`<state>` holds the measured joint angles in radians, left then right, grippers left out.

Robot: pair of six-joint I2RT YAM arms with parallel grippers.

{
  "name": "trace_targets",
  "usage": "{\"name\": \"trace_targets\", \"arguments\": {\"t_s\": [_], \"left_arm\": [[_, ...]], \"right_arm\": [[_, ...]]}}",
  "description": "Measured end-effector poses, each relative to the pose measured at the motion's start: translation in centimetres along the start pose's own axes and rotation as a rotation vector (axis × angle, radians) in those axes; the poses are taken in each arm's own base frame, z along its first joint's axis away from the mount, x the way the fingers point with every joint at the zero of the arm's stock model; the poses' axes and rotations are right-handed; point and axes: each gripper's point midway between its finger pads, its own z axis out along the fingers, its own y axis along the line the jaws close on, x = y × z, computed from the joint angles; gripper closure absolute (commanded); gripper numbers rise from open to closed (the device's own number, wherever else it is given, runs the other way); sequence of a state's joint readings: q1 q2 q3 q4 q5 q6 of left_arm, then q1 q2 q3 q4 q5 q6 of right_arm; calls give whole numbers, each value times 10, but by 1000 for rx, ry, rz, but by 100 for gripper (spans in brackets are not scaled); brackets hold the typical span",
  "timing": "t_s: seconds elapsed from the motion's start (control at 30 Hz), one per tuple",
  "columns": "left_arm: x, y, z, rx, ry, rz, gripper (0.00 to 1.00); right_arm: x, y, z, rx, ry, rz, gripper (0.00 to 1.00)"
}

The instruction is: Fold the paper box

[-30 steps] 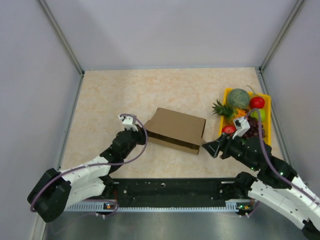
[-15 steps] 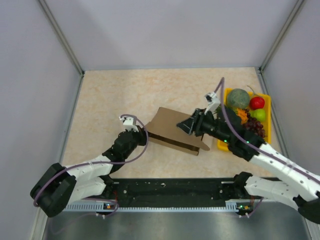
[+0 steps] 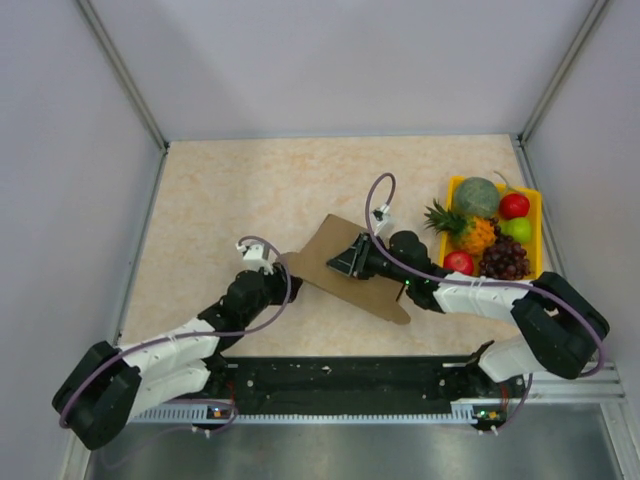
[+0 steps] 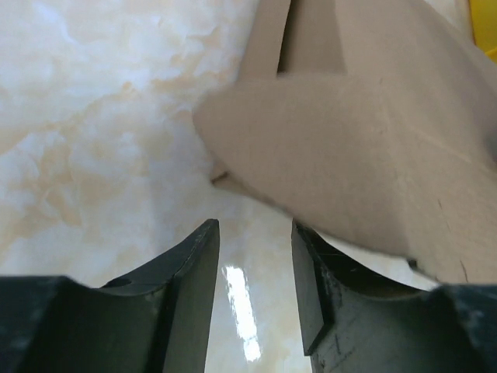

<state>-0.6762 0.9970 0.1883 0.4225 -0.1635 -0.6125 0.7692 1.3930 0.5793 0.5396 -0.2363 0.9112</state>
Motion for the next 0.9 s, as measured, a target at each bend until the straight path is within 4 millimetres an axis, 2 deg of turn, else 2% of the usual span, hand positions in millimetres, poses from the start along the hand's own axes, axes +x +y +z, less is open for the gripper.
{"name": "trace_targets", "arguments": {"t_s": [0.13,0.23,0.3,0.33,0.4,0.5,0.6,0.67,0.77,0.83,0.9], "left_arm": [[15,-1,-15,9,85,-45,45],[15,-11,-35,62,112,-71,43],[14,-15,-52,92,123,-78,38],[11,-18,-61,110,116,-83,37],[5,-25,-79,159,100,-97,40],[-11,-48,-103,300,29,-133,39],[-25,-64,-118,374,0,-148,38],[-34,-69,-122,363,17,-131,40],[-64,-89,-118,318,61,-72,44],[-84,-104,-105,298,83,-32,60],[-98,-117,-79,278,106,16,67]], "right_arm": [[4,0,0,-41,-9,-10,73],[7,-4,1,-41,-6,-11,72],[7,-6,1,-41,-7,-12,72],[6,-7,2,-41,-8,-12,72],[6,-11,2,-32,-6,-15,72],[6,-20,4,-11,-4,-21,72],[9,-27,5,8,8,-38,72],[12,-31,6,17,16,-46,72],[17,-39,6,33,30,-52,72],[22,-46,5,44,43,-46,72],[27,-52,4,55,57,-39,72]]}}
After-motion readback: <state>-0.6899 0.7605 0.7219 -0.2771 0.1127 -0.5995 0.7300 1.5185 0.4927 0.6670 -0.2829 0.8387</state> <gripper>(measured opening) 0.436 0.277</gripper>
